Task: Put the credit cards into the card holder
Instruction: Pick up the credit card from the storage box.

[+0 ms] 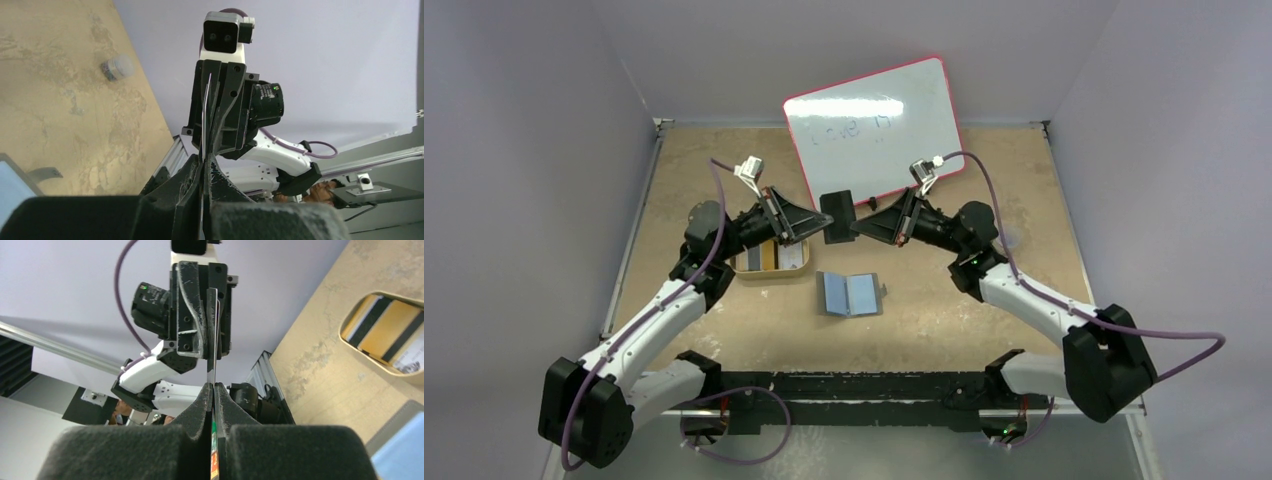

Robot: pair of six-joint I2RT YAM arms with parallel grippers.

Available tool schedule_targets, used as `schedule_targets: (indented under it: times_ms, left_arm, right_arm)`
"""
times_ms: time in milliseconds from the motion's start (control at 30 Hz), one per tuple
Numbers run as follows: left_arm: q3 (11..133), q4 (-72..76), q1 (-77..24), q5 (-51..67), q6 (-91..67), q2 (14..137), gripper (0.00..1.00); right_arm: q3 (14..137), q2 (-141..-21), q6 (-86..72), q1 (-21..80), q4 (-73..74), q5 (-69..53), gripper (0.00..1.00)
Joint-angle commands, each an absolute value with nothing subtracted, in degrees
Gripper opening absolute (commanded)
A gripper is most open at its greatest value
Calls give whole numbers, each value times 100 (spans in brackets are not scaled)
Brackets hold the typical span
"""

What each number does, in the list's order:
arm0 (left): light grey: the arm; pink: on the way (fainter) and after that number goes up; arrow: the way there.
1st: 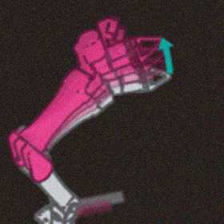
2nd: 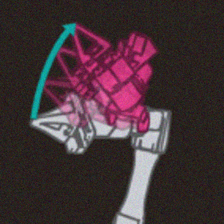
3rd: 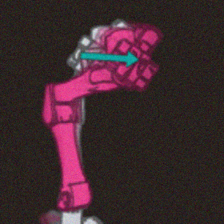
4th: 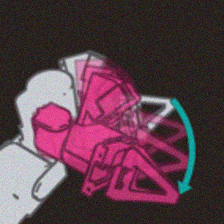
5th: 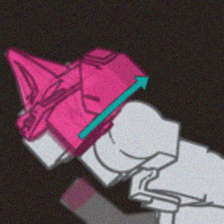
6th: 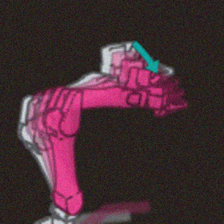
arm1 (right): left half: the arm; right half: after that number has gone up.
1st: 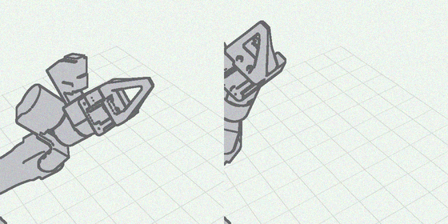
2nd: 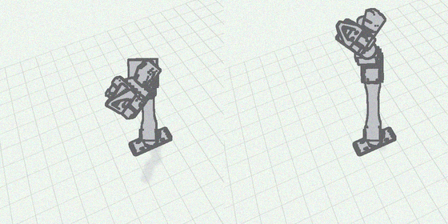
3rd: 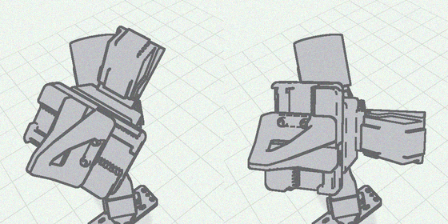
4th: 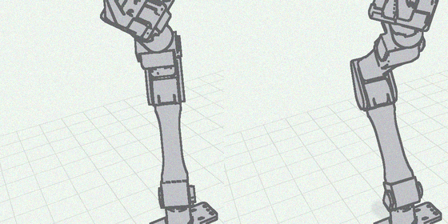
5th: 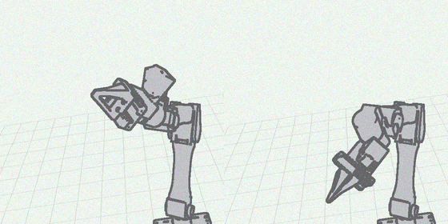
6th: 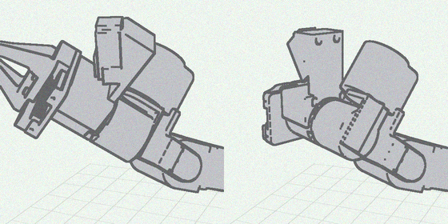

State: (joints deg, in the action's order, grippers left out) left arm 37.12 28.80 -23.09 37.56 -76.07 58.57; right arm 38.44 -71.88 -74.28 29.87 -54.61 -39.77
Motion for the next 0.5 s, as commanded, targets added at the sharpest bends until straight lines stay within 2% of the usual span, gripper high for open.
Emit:
schedule_targets:
  times_ms: [0,200,300,467]
  left_arm:
    - [4197,1860,-2309,3724,-6631,5706,0]
    - [4247,2033,-2309,3860,-6543,5787,6]
    - [4136,2612,-2309,4040,-6807,5800,2]
    - [4197,2433,-2303,4086,-6632,5827,0]
  right_arm:
    - [3864,-6846,-7116,2659,-5127,-3951,0]
    - [3861,-6899,-6950,2556,-4981,-4280,0]
    - [3826,-6877,-6956,2552,-4994,-4315,0]
    - [3854,-6851,-6915,2549,-4916,-4332,0]
